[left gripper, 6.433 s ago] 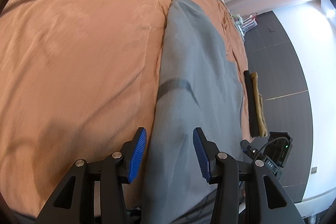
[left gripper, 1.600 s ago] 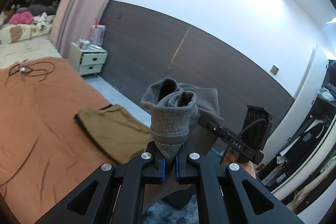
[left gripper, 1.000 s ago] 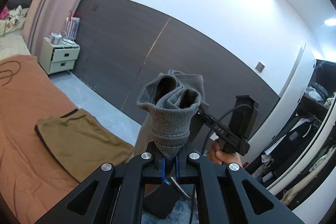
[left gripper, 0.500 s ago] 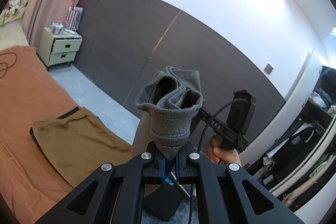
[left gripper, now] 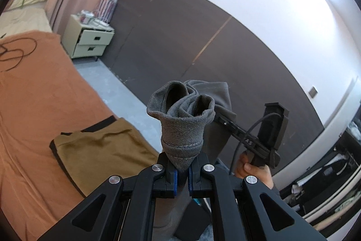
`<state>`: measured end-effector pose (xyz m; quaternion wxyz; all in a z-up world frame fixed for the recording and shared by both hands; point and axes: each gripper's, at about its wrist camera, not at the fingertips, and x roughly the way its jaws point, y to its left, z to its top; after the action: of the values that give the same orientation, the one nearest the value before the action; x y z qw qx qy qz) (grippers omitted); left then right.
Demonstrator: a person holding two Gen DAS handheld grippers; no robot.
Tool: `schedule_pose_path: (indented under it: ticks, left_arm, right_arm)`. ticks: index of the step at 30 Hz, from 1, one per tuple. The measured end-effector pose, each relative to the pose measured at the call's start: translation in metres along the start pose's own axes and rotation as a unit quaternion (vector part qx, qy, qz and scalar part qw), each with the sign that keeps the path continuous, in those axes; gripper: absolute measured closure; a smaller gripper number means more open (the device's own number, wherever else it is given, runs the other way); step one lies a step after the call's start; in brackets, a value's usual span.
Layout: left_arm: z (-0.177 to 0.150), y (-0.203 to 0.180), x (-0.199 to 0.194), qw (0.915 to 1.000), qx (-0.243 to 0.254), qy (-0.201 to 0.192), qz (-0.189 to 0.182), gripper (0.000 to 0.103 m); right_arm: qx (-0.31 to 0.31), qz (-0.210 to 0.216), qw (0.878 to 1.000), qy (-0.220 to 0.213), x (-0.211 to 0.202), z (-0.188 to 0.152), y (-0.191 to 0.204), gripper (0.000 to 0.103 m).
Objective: Fold small clothes
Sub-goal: 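Lift the grey shirt with both grippers and carry it toward the folded clothes stack, then lower the grey shirt onto the stack and open both grippers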
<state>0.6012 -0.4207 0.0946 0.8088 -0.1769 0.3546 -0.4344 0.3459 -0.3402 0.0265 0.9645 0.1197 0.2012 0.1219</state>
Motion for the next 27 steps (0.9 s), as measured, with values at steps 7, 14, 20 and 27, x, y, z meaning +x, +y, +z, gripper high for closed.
schedule_pose_path:
  ticks: [7,14,20,27]
  left_arm:
    - [0.008,0.057,0.025,0.9991,-0.033,0.011,0.023,0.097]
    - [0.002,0.108,0.045,0.9969,-0.064,0.023,0.041,0.097]
    - [-0.001,0.149,0.063,0.9937,-0.089,0.025,0.064,0.097]
    - [-0.024,0.191,0.094,0.9726,-0.133,0.083,0.172,0.079]
  right_arm:
    - [-0.008,-0.005,0.999,0.044,0.049,0.008,0.021,0.093]
    - [-0.008,-0.009,0.996,0.086,0.082,0.046,-0.02,0.093]
    - [-0.008,-0.03,0.992,0.118,0.099,0.065,-0.048,0.091]
    - [-0.02,-0.145,0.976,0.159,0.126,0.085,-0.055,0.041]
